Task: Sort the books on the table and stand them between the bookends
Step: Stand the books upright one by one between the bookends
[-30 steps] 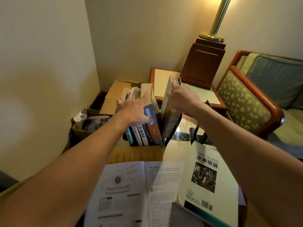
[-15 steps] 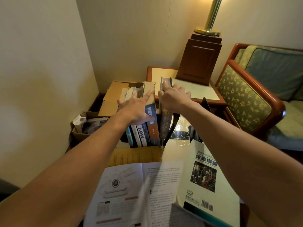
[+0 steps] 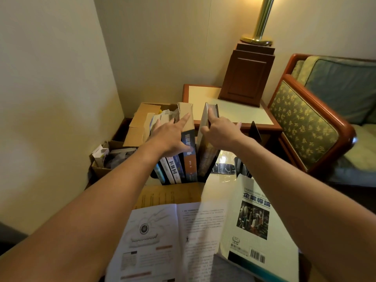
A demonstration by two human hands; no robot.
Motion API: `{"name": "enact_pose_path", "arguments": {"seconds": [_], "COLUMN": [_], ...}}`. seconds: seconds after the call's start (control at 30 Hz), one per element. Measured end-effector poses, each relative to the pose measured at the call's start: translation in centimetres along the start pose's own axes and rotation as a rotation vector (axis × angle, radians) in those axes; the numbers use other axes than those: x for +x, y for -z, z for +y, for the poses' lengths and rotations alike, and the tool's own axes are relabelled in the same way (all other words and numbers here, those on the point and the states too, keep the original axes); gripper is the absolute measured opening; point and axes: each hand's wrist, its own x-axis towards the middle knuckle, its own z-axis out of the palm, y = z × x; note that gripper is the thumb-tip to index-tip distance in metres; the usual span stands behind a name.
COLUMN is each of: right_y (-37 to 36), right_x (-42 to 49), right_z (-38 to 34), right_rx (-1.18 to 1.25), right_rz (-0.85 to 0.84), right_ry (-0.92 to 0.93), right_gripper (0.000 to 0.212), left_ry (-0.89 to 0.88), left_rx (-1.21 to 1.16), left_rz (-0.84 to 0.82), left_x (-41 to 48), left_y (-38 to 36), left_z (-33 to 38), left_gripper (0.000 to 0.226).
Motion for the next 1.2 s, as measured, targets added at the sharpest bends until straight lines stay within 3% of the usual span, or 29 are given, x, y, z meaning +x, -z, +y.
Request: {"name": "enact_pose_path", "arguments": {"seconds": [0.23, 0.37, 0.53, 0.73, 0.83, 0.97, 1.2], "right_y": [-2.3, -1.1, 1.5, -0.7, -1.0, -1.2, -1.0], "right_x": [-3.1, -2.6, -1.2, -1.0, -1.0, -0.9, 0.9], "right_z": [-0.6, -1.1, -1.9, -0.6, -0.2, 0.3, -0.4], "right_rx": [-0.228, -0.036, 0.034, -0.074, -0.017, 0.168, 0.207], "right_rz": [0.266, 0.149, 0.124, 0.176, 0.082, 0.059, -0.013], "right_ry": [0.134, 0.062, 0.024, -0.008, 0.015, -0.002, 0.02], "right_gripper": [0.07, 0.059, 0.026, 0.051, 0.078, 0.061, 0.057], "left_ry": [0.008, -0.004, -0.048, -0.051, -0.041, -0.026, -0.043], "left_rx": [0.057, 0.044, 0.001, -0.006, 0.0, 0.009, -0.015], "left_rz": [0.079, 0.065, 0.071, 0.111, 0.11, 0.111, 0.131], "left_x": [0.5, 0.7, 1.0, 0.8, 0.6, 0.5, 0.1], "left_y": [-0.8, -0.6, -0.7, -1.1, -1.2, -1.1, -1.2], "left_z": [1.2, 1.1, 0.2, -0.4, -0.7, -0.3, 0.0], "left_gripper": [0.117, 0.119, 0.108, 0.111, 0.112, 0.11, 0.105]}}
